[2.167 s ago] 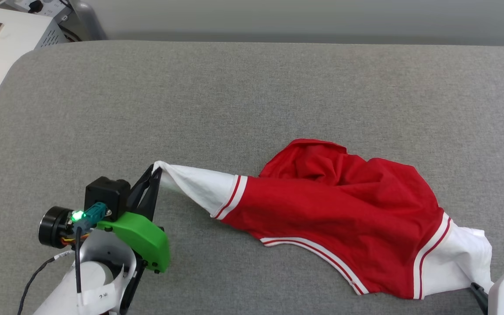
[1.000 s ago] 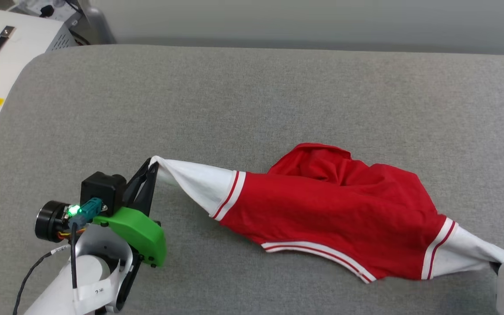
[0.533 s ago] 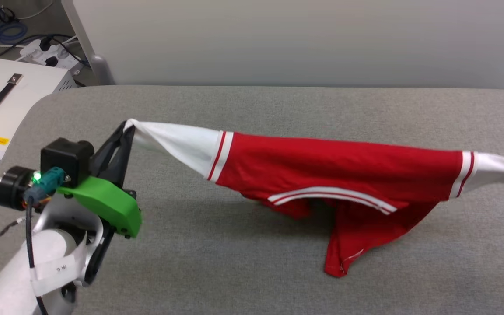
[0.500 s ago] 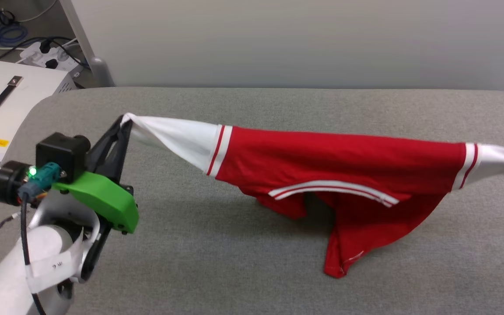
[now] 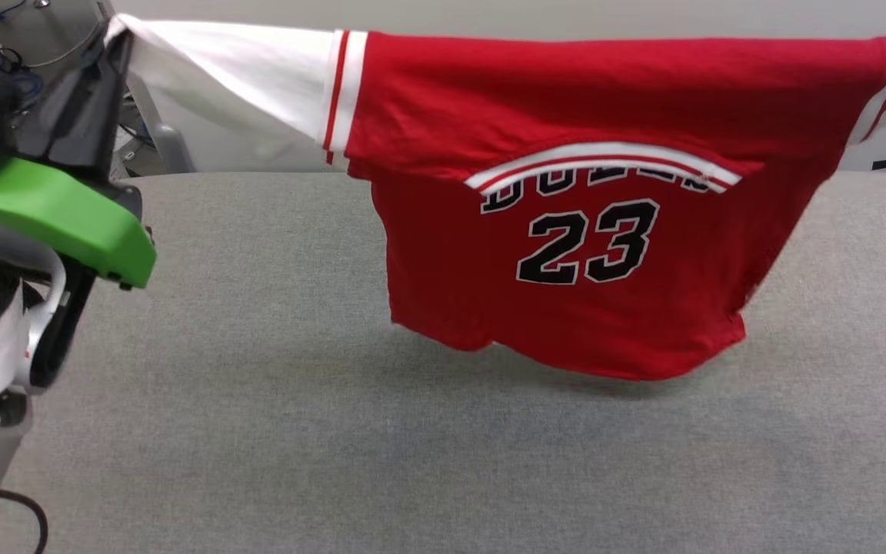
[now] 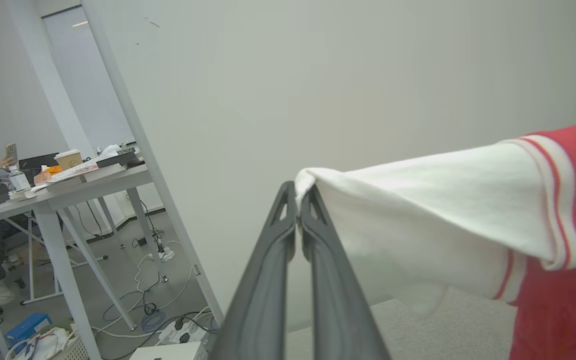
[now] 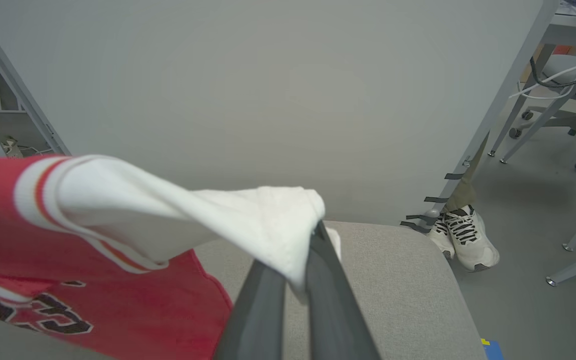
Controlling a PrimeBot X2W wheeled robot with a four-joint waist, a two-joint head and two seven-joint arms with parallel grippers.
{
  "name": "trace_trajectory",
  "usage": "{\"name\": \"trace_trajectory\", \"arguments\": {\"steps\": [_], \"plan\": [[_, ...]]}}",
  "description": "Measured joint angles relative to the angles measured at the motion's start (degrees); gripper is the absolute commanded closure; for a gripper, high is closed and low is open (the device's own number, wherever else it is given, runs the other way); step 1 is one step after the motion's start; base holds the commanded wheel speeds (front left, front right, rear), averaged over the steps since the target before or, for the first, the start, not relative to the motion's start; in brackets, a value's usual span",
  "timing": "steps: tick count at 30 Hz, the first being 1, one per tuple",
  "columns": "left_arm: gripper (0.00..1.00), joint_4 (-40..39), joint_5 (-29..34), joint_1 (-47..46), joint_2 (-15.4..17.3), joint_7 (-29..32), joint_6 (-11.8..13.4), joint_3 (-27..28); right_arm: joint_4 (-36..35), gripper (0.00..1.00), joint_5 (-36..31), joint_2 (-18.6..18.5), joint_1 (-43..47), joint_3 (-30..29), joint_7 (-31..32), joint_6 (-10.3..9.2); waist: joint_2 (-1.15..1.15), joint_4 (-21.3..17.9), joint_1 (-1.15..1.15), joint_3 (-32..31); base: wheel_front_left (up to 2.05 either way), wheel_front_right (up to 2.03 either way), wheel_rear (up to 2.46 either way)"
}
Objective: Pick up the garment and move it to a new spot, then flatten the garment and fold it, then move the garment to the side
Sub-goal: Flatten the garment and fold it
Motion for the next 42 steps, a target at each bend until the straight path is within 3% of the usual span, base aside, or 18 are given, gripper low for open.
{"name": "trace_trajectory", "arguments": {"steps": [11,20,27,33,42], "plan": [[1.00,2.88,-0.94,-9.31,5.16,4.70,-5.08,0.98,6.13,1.00,0.10,-0.97,-13.08,4.53,-5.23,0.00,0.00,-0.33,0.00,5.22,0.00,0.00,0.00],[1.00,10.68,-0.27,-26.76,6.91,5.49,-11.40,1.60,15.11,1.00,-4.63,0.13,-30.32,6.16,-10.04,0.01,0.00,-0.79,0.00,15.10,0.00,0.00,0.00],[1.00,19.13,2.53,-43.06,4.82,5.15,-14.39,0.02,24.18,1.00,-9.40,3.52,-44.54,6.75,-15.64,0.02,0.00,-1.31,0.01,23.69,0.00,0.00,0.00],[1.00,29.53,6.86,-57.70,0.57,-0.55,-15.90,-3.02,34.48,1.00,-15.84,6.25,-57.04,5.19,-25.55,0.02,0.00,-1.78,0.01,31.38,0.00,0.00,0.00],[1.00,42.65,9.89,-65.88,-3.99,-11.18,-16.63,-6.84,45.30,1.00,-20.09,9.55,-62.54,4.09,-35.74,0.02,0.00,-2.24,0.02,39.38,0.00,0.00,0.00]]}}
